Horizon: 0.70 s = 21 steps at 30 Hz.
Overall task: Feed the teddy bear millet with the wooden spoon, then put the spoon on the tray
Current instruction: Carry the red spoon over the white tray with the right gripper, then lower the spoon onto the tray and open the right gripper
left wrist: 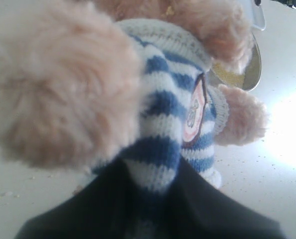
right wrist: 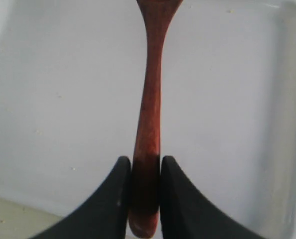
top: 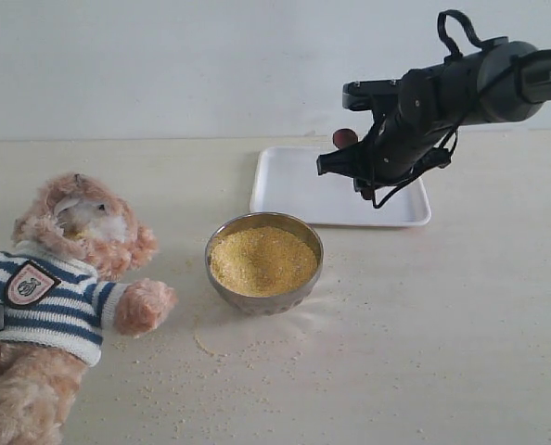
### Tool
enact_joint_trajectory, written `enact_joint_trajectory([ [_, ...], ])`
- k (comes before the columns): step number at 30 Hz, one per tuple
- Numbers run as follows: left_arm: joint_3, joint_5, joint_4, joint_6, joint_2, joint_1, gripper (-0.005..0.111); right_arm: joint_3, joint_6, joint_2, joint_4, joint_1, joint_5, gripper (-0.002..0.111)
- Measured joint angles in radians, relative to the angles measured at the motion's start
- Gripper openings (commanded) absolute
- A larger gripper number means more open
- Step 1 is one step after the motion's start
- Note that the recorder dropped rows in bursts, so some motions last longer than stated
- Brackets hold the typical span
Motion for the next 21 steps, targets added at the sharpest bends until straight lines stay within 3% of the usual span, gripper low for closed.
enact_joint_trajectory([
  [21, 0.000, 0.000, 0.000, 0.000, 0.000, 0.000, 0.005, -0.010, -0.017, 0.065, 0.004, 0.000, -0.031, 0.001],
])
